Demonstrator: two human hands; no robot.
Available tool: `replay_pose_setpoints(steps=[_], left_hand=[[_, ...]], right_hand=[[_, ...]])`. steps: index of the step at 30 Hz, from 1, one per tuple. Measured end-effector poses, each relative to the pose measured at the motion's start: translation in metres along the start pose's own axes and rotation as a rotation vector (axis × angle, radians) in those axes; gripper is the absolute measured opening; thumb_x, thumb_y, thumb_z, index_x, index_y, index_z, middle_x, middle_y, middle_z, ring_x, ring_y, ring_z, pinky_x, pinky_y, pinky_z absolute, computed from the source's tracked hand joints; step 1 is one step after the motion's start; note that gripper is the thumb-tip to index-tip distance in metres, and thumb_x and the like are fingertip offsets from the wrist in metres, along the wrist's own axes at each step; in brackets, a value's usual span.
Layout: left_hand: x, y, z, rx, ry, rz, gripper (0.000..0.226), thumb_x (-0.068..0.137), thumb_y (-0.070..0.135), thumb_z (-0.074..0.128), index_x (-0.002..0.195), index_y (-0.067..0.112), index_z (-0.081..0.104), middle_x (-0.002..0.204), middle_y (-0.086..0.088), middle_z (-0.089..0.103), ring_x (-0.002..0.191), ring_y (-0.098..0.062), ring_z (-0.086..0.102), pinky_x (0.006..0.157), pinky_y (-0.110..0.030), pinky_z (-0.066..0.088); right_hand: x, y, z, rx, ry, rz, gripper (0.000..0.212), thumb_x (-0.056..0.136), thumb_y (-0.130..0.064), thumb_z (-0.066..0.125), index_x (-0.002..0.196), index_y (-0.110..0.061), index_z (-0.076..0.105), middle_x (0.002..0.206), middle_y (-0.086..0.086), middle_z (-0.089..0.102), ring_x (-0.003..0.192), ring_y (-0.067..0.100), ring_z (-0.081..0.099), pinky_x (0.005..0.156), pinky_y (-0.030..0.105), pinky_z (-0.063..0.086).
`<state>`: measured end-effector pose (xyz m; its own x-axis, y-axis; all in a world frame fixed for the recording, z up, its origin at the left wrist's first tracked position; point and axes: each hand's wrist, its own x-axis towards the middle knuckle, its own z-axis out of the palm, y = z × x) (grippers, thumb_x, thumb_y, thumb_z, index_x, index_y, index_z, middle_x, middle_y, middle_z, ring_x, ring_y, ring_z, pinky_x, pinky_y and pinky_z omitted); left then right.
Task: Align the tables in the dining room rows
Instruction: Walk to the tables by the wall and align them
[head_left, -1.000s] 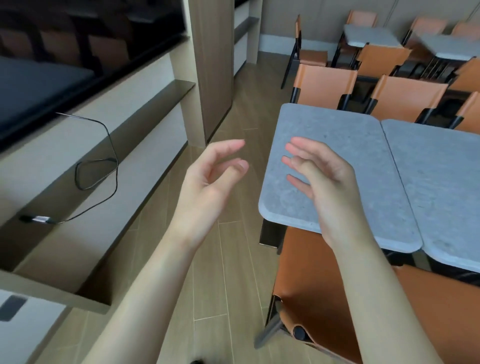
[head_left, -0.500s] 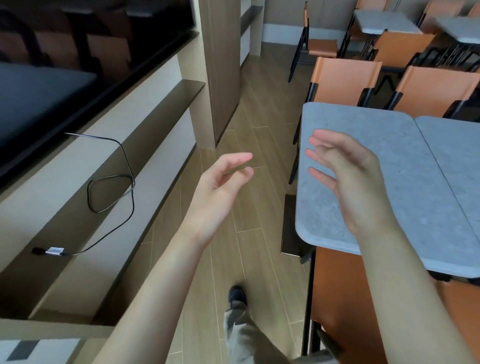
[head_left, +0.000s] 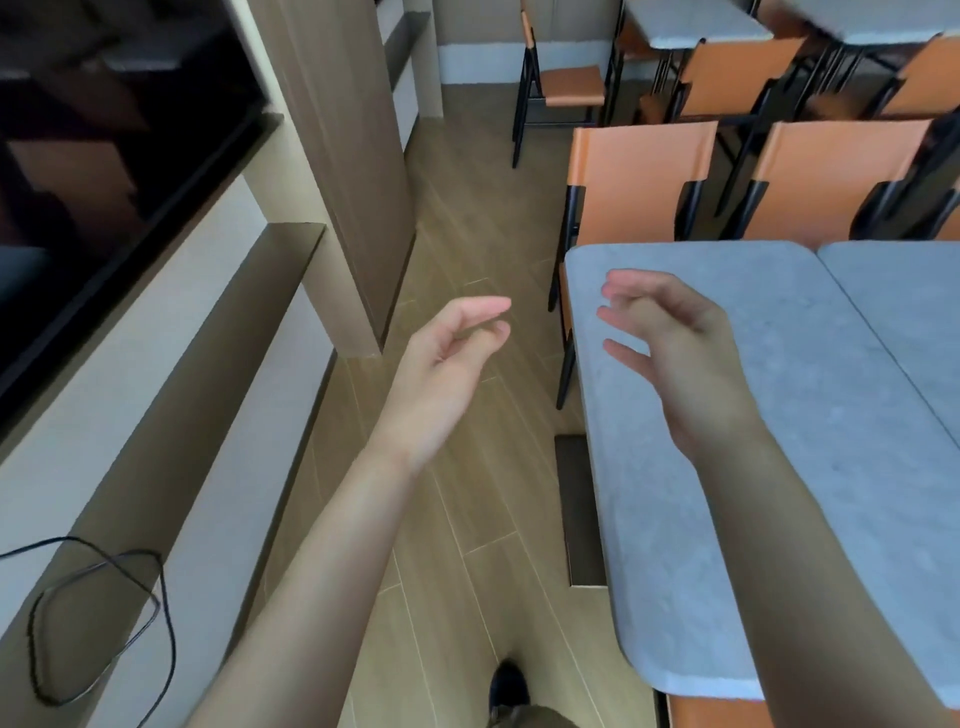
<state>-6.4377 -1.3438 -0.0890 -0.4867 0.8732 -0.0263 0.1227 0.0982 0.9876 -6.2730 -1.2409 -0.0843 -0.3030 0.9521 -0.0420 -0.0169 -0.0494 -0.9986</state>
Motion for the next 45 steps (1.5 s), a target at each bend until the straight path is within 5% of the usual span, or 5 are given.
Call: replay_pose_setpoints(steps=[18,33,37,41,45], left_hand=[[0.33,-0.034,0.028,0.047,-0.409,-0.048,0.023,0.102,0.028,0.055,0.121,0.031,0.067,0.116,0.025,0.065,0.12,-0.001,0.058,0.108,-0.03,0.045],[0.52,-0.135,0.157,0.499,-0.888,-0.273,0.007,0.099,0.026,0.052,0.093,0.026,0.05,0.095,0.001,0.046,0.085,-0.014,0.046,0.075,-0.03,0.035],[0.561,-0.144,0.22,0.624,-0.994,-0.277,0.044,0.102,0.035,0.054,0.143,0.02,0.049,0.148,0.0,0.046,0.136,-0.02,0.046,0.105,-0.033,0.039],[0.614,-0.145,0.293,0.734,-1.037,-0.154,0.048,0.102,0.033,0.054,0.146,0.017,0.047,0.155,-0.003,0.039,0.141,-0.021,0.041,0.105,-0.03,0.035],[0.656,-0.15,0.373,0.892,-1.091,0.124,0.05,0.098,0.031,0.057,0.145,0.016,0.047,0.16,-0.006,0.031,0.149,-0.02,0.028,0.118,-0.033,0.026]], right_hand=[[0.269,0.05,0.043,0.101,0.398,0.191,0.021,0.1,-0.018,0.056,0.115,-0.019,0.07,0.116,-0.001,0.07,0.111,0.015,0.068,0.093,0.035,0.057],[0.393,0.226,0.039,1.407,0.997,0.691,0.067,0.101,-0.029,0.057,0.155,-0.004,0.025,0.151,0.021,0.044,0.137,0.033,0.05,0.097,0.042,0.045],[0.439,0.233,-0.016,1.225,1.043,0.601,0.05,0.102,-0.026,0.055,0.146,-0.007,0.041,0.145,0.017,0.049,0.133,0.03,0.053,0.099,0.039,0.047],[0.51,0.235,-0.11,0.567,1.184,0.61,0.027,0.098,-0.018,0.06,0.124,-0.011,0.059,0.122,0.011,0.057,0.108,0.025,0.057,0.088,0.037,0.048],[0.571,0.241,-0.206,-0.162,1.123,0.668,0.052,0.095,-0.022,0.061,0.145,-0.013,0.048,0.149,0.013,0.043,0.134,0.031,0.047,0.107,0.036,0.039]])
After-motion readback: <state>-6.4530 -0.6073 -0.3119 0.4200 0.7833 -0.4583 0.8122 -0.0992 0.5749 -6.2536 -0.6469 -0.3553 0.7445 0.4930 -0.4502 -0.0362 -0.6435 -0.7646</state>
